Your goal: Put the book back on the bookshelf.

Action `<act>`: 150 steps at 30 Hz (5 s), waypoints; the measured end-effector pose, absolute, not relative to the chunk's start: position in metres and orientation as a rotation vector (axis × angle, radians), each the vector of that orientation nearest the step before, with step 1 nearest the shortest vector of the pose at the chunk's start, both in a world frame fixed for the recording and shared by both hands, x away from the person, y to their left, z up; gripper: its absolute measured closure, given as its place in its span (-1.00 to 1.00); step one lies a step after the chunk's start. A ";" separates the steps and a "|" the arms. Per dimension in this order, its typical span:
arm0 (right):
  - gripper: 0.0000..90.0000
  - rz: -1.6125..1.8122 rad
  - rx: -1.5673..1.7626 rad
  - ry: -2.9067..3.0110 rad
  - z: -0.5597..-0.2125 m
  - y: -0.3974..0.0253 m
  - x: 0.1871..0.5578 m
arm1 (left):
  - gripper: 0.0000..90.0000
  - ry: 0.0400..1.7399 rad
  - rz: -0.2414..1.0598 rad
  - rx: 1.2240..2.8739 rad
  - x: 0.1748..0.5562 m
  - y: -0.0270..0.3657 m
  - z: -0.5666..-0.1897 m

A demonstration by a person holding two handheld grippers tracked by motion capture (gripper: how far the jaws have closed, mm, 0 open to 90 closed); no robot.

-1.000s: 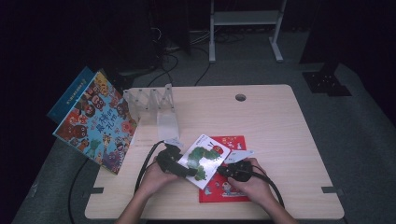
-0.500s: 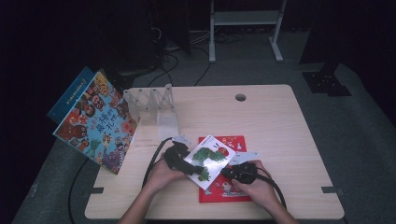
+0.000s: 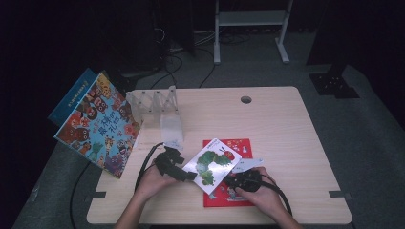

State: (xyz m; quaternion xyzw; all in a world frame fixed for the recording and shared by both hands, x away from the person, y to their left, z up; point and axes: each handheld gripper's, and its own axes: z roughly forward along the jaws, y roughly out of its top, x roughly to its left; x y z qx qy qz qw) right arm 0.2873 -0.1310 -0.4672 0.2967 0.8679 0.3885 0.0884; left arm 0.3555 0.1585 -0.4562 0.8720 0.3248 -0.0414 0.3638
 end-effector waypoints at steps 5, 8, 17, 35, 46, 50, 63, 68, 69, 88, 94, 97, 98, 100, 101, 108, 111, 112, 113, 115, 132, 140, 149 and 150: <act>0.87 1.175 0.881 2.577 -0.468 -0.123 0.289 | -0.91 0.853 -0.155 2.246 0.361 0.158 -0.463; 0.88 1.188 0.888 2.572 -0.469 -0.122 0.290 | -0.91 0.849 -0.182 2.241 0.363 0.155 -0.463; 0.93 1.165 0.881 2.530 -0.470 -0.119 0.286 | -0.87 0.904 -0.206 2.242 0.365 0.149 -0.459; 0.92 1.165 0.901 2.498 -0.471 -0.119 0.288 | -0.32 0.684 -0.235 2.106 0.357 0.134 -0.414; 0.89 1.193 0.927 2.492 -0.472 -0.117 0.292 | 0.35 0.654 -0.147 2.155 0.357 0.130 -0.401; 0.89 1.196 0.920 2.490 -0.472 -0.116 0.294 | 0.46 0.640 -0.099 2.197 0.357 0.127 -0.396; 0.75 1.163 0.907 2.475 -0.471 -0.118 0.306 | 0.62 0.570 0.015 2.302 0.356 0.115 -0.380; 0.49 1.153 0.925 2.452 -0.468 -0.134 0.312 | 0.66 0.562 0.026 2.315 0.355 0.116 -0.378; 0.43 1.152 0.940 2.446 -0.467 -0.138 0.313 | 0.67 0.561 0.025 2.317 0.355 0.116 -0.378; -0.18 1.121 1.194 2.223 -0.468 -0.234 0.353 | 0.68 0.555 0.048 2.290 0.353 0.122 -0.377; -0.22 1.079 1.287 2.144 -0.476 -0.255 0.363 | 0.68 0.572 0.043 2.283 0.354 0.129 -0.373; -0.25 1.057 1.324 2.129 -0.479 -0.262 0.366 | 0.68 0.583 0.049 2.269 0.354 0.134 -0.371; -0.25 1.052 1.330 2.127 -0.480 -0.264 0.367 | 0.68 0.588 0.053 2.266 0.354 0.136 -0.370; -0.29 1.041 1.340 2.123 -0.482 -0.266 0.368 | 0.68 0.597 0.052 2.257 0.354 0.140 -0.368; -0.29 1.036 1.345 2.122 -0.482 -0.267 0.368 | 0.68 0.600 0.056 2.258 0.354 0.142 -0.367; -0.41 1.008 1.375 2.133 -0.485 -0.270 0.371 | 0.68 0.638 0.074 2.232 0.354 0.160 -0.360; -0.45 0.988 1.363 2.138 -0.485 -0.268 0.371 | 0.68 0.654 0.079 2.223 0.354 0.168 -0.358; -0.46 0.979 1.360 2.139 -0.485 -0.267 0.371 | 0.68 0.656 0.084 2.220 0.353 0.170 -0.358; -0.47 0.971 1.355 2.140 -0.485 -0.266 0.371 | 0.68 0.662 0.082 2.217 0.353 0.174 -0.356; -0.48 0.971 1.356 2.139 -0.485 -0.266 0.371 | 0.68 0.671 0.083 2.204 0.352 0.179 -0.354; -0.50 0.967 1.361 2.135 -0.485 -0.267 0.372 | 0.68 0.772 0.129 2.124 0.345 0.234 -0.343; -0.51 0.966 1.367 2.133 -0.485 -0.267 0.372 | 0.68 0.821 0.160 2.083 0.342 0.258 -0.337; -0.51 0.966 1.368 2.133 -0.485 -0.267 0.372 | 0.68 0.895 0.216 2.035 0.342 0.281 -0.337; -0.51 0.966 1.367 2.133 -0.485 -0.267 0.372 | 0.68 0.901 0.226 2.033 0.343 0.283 -0.337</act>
